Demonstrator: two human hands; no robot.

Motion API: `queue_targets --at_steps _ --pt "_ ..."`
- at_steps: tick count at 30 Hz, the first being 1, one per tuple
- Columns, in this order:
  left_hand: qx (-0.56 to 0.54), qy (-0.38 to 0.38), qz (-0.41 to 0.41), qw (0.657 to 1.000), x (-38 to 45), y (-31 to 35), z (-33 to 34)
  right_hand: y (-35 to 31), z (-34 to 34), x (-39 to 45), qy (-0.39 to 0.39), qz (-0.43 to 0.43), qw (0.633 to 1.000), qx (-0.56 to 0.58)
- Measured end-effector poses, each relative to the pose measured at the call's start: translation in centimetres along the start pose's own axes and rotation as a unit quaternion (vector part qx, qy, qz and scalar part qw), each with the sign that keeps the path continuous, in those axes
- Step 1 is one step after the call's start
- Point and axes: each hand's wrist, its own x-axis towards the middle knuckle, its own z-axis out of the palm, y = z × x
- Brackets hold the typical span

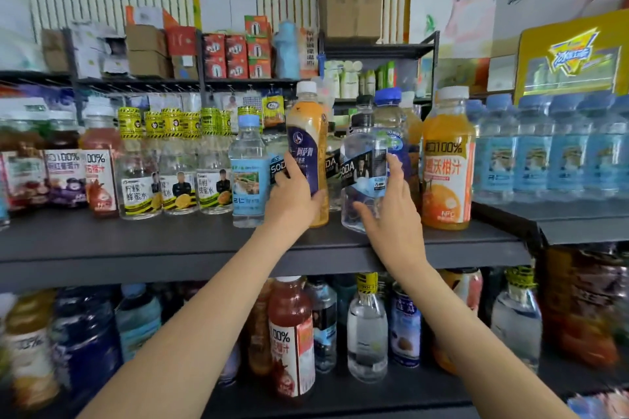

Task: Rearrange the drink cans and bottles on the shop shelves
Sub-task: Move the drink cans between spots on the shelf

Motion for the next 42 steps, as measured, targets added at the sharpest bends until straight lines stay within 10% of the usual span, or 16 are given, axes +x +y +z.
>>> queue_targets --at_steps 10,22,32,36,42 --pt "-0.054 0.029 0.057 0.997 -3.8 -4.5 -4.9 -0.7 -0.3 0.2 -0.016 0.002 0.999 0.051" --pt "-0.177 -0.006 0.054 0.983 -4.8 -6.1 -7.6 -4.8 4.8 5.8 -0.254 0.076 0.955 0.130" --pt "-0.203 0.031 0.055 0.977 -5.4 -6.6 -6.1 -4.8 7.0 5.7 -0.203 0.098 0.969 0.099" --pt "-0.183 0.049 0.062 0.980 -5.9 -7.4 -5.2 -6.3 5.3 3.1 -0.062 -0.031 0.988 0.142" --pt "-0.087 0.010 0.041 0.995 -6.2 -8.3 -6.6 -7.7 4.4 0.1 -0.228 -0.137 0.948 0.177"
